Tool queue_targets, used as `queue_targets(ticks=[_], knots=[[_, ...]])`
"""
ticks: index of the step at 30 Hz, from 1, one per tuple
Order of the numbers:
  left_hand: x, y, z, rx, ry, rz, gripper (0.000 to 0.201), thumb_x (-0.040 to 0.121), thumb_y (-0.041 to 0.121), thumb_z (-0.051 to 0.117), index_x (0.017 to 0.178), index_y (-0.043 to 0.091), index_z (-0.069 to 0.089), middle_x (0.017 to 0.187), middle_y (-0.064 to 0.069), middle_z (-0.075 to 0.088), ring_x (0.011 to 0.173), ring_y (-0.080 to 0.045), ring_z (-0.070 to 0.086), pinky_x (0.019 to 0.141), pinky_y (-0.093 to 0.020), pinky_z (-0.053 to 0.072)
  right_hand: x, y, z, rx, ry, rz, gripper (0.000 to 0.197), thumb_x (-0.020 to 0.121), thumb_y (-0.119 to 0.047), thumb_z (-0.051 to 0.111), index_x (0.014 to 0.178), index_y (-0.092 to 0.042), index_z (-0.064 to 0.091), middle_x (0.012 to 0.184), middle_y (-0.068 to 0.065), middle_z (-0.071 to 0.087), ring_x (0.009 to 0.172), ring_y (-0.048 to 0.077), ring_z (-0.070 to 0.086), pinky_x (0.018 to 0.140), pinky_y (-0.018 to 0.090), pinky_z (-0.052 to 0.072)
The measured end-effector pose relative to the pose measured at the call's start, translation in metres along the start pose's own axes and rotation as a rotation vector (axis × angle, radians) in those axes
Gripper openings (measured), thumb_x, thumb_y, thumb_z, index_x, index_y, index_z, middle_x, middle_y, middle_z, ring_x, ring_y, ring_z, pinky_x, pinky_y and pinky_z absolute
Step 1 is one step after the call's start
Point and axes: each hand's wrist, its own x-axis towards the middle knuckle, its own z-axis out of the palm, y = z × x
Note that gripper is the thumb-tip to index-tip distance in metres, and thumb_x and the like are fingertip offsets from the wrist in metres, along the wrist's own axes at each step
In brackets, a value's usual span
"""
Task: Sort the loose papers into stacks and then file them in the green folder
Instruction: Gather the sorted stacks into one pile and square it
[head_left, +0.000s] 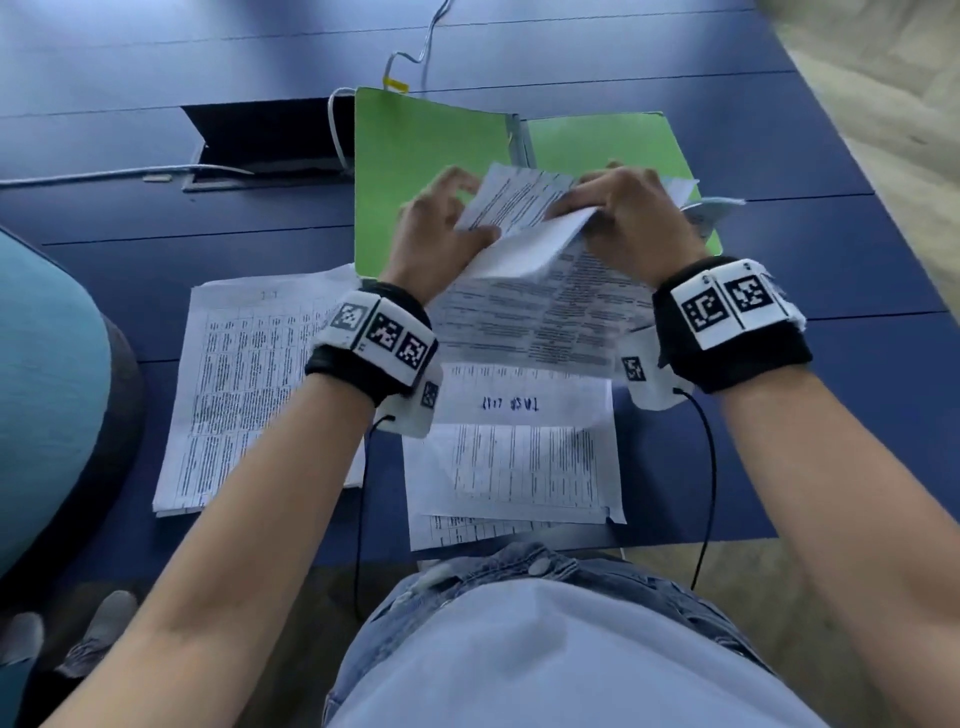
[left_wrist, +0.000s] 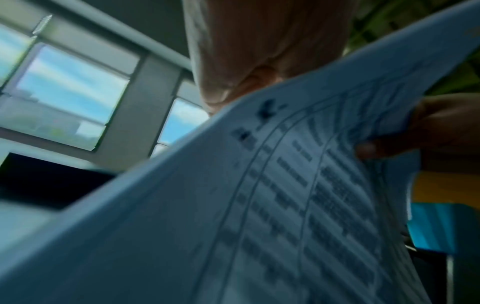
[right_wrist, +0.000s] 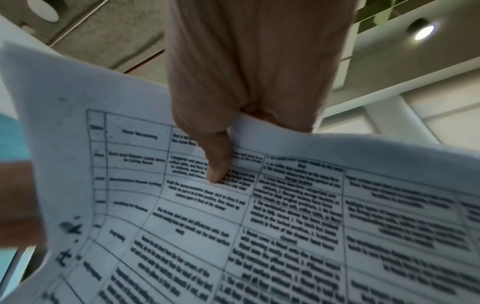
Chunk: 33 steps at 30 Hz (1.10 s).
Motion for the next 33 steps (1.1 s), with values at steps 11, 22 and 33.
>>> queue_targets(ticks=[11,22,33], knots=[[-0.001,-0.032,-0.015,0.478,-0.31,-0.125,0.024,0.094,0.003,0.042,0.097,-0.007,0.063,0.087,-0.021,0.064,0.061,-0.018,0.055,0.047,-0.007,0.042,-0.014,0.011,-0.023,-0.258,0.048,0.11,0.024,0.082,-0.006,0.056,0.09,-0.018,0.075,0.151,-0.002,0.028,0.134,0.036,0.022,0.1,0.041,0.021],[0.016,0.033,-0.023,0.663,-0.151,0.132,0.011,0.085,0.015,0.057,0.088,0.012,0.067,0.072,-0.003,0.05,0.072,-0.02,0.047,0.068,-0.024,0.042,-0.004,-0.02,0.003,-0.328,-0.099,0.004,0.026,0.085,-0.008,0.053,0.102,-0.017,0.07,0.114,-0.001,0.065,0.112,0.019,0.058,0.111,0.05,-0.001],[0.031,0.015,-0.037,0.036,0.306,0.113,0.03,0.084,0.036,0.058,0.07,0.011,0.068,0.061,0.005,0.056,0.049,0.006,0.043,0.058,-0.013,0.035,0.005,-0.012,-0.024,-0.23,0.221,0.173,0.023,0.086,-0.02,0.051,0.096,-0.008,0.069,0.094,0.022,0.068,0.09,0.039,0.063,0.081,0.041,0.045]])
